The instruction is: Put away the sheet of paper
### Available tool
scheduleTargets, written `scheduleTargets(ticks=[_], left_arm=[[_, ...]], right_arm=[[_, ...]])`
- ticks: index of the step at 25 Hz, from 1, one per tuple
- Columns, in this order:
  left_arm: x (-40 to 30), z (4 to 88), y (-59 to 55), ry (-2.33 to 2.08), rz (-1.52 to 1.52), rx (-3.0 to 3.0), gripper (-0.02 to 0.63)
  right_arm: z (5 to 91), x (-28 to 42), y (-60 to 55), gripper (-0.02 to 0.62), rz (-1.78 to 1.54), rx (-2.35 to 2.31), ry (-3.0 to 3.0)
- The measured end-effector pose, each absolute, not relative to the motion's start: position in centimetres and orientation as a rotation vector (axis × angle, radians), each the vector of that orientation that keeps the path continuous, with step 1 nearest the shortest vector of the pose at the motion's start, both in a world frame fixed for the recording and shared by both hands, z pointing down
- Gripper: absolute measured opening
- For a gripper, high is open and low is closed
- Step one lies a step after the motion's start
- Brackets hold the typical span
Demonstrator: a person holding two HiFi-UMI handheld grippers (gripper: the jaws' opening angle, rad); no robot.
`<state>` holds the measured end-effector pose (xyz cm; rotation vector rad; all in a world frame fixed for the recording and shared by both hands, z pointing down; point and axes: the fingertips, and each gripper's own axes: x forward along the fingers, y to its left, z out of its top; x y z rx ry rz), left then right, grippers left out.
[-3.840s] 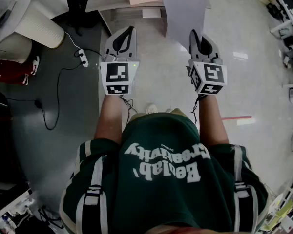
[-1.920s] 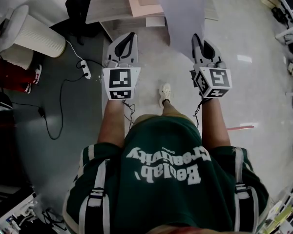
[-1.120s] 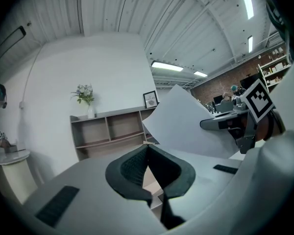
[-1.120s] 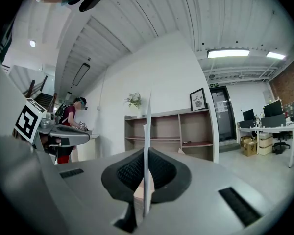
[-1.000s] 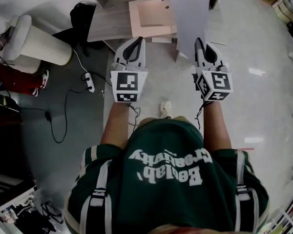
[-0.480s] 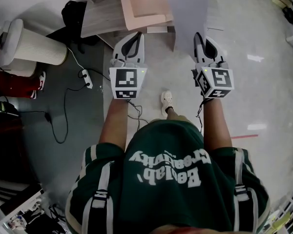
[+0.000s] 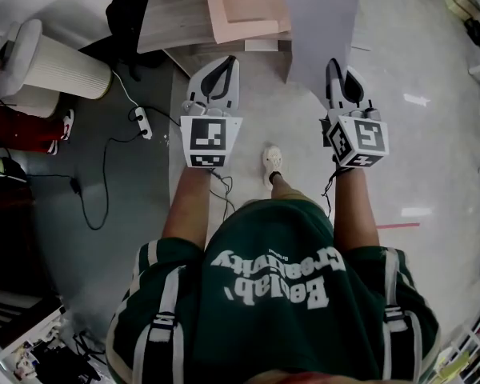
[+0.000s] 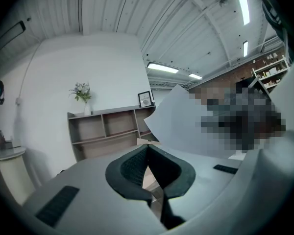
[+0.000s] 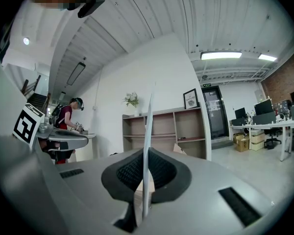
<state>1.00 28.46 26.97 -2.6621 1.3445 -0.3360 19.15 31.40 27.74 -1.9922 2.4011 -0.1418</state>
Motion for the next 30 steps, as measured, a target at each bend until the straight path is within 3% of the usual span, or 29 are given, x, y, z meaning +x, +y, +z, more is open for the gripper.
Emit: scheduleTargets(ticks=[14, 30], left_arm=[[3.1, 27.2, 17.3, 1.437, -0.337, -2.614, 0.015], [2.8, 27.4, 11.3, 1.496, -0.368, -2.6, 0.015]], right_arm=[[28.1, 20.6, 18.5, 0.032, -0.149, -1.86, 2.511], [28.6, 19.5, 12.3, 0.032, -0.237, -1.756, 2.583]])
